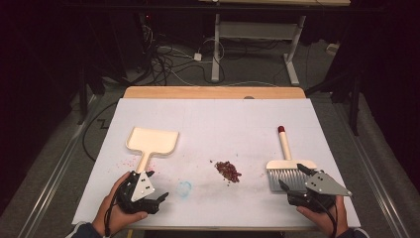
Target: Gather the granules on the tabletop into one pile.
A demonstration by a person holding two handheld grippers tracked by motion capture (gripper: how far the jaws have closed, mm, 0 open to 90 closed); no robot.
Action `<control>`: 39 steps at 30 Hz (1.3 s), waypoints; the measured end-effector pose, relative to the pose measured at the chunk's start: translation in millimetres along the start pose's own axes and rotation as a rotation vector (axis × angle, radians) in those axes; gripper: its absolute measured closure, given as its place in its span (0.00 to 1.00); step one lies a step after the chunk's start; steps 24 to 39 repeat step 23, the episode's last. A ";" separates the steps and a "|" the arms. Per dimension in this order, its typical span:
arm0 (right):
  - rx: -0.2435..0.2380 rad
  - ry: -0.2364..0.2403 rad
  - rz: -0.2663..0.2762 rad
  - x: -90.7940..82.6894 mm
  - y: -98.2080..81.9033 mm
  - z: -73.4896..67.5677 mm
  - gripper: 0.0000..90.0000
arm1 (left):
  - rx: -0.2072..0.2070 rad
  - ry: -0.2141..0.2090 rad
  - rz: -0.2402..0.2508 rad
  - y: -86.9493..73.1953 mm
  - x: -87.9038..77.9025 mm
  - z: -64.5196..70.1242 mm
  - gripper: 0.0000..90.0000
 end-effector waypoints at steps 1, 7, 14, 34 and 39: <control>-0.003 -0.001 0.001 0.1 0.2 -0.2 0.26 | -0.001 0.000 0.000 -0.1 -0.2 -0.2 0.21; -0.016 0.002 0.005 0.6 0.8 -1.1 0.26 | -0.002 0.002 -0.006 0.4 1.0 -0.2 0.21; -0.013 0.000 0.005 0.6 0.9 -0.4 0.26 | -0.002 0.000 -0.008 -0.1 1.5 -0.7 0.21; -0.017 0.003 -0.003 3.0 0.5 -0.2 0.26 | -0.003 0.002 -0.003 0.8 0.3 -0.7 0.21; -0.017 0.003 -0.003 3.0 0.5 -0.2 0.26 | -0.003 0.002 -0.003 0.8 0.3 -0.7 0.21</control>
Point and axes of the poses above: each handheld gripper's, and its own axes: x roughly forward along the jaws, y roughly out of its top, z roughly to its right, the point moved 1 cm from there along x, roughly forward along the jaws, and after that the axes turned 8 degrees about -z, right-handed, at the moved point
